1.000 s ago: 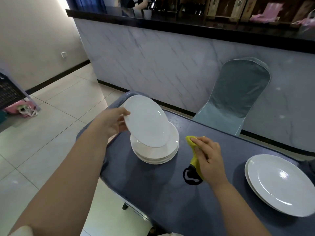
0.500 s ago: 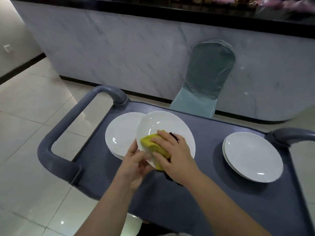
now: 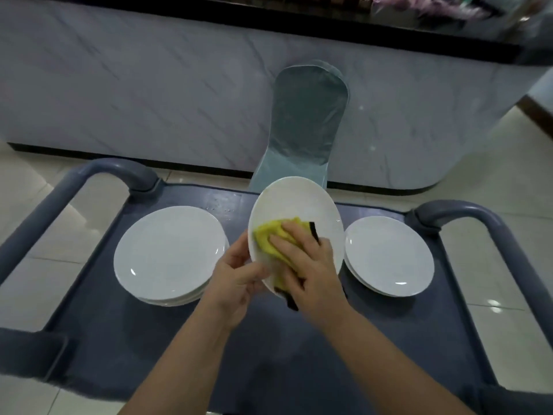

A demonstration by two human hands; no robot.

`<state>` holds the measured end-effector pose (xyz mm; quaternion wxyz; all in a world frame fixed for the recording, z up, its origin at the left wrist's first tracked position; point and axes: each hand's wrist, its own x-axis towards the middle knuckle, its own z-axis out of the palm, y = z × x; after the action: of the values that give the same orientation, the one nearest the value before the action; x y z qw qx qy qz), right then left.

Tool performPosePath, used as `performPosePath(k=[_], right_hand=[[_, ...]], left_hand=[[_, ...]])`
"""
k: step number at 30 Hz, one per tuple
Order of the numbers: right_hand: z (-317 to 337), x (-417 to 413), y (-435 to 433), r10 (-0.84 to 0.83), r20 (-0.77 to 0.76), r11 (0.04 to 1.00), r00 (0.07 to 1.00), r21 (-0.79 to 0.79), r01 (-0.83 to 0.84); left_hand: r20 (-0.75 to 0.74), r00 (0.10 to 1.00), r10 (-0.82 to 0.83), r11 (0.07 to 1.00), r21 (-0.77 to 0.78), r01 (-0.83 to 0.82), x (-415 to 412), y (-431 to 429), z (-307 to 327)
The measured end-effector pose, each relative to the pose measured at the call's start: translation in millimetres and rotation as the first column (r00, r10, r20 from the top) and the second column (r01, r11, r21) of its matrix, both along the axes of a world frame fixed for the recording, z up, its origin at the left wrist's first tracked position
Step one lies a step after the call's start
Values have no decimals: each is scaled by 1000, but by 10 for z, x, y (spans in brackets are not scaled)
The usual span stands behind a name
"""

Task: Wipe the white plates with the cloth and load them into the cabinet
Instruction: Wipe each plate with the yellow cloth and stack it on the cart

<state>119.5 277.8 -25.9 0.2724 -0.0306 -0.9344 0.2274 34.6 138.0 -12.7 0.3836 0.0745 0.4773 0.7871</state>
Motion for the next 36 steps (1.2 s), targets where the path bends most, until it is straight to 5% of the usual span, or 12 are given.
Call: performPosePath(k=[3, 8, 11, 14, 16, 21, 25, 29, 33, 36], right_hand=[[-303, 432, 203, -3, 56, 1000, 998, 15, 2], [-70, 12, 743, -331, 14, 942, 944, -61, 331], [76, -317, 505, -188, -56, 982, 981, 0, 188], [-225, 41, 263, 43, -8, 995, 999, 95, -42], [-386, 367, 298, 48, 21, 994, 999, 101, -50], [-64, 25, 761, -327, 8, 940, 945, -95, 326], [67, -297, 360, -138, -74, 990, 988, -24, 137], [-338, 314, 216, 47, 15, 995, 999, 84, -48], [-195, 460, 760, -175, 141, 984, 974, -6, 177], [185, -18, 835, -290, -1, 957, 957, -23, 290]], left_hand=[[-12, 1000, -2, 999, -40, 2, -87, -14, -69], [-64, 990, -127, 985, -129, 118, 22, 102, -116], [-56, 991, -121, 989, -87, 116, 3, 185, -62], [-90, 990, -109, 991, -88, 101, -156, 97, -18], [-139, 981, -139, 984, -127, 121, -226, 19, -16], [-166, 963, -211, 971, -144, 188, -137, 69, -18], [-125, 981, -147, 988, -65, 140, -143, 160, -15], [-103, 988, -118, 991, -78, 111, -234, 90, -29], [-142, 968, -207, 973, -130, 189, -180, 37, -45], [-152, 959, -239, 968, -122, 222, -108, 136, -14]])
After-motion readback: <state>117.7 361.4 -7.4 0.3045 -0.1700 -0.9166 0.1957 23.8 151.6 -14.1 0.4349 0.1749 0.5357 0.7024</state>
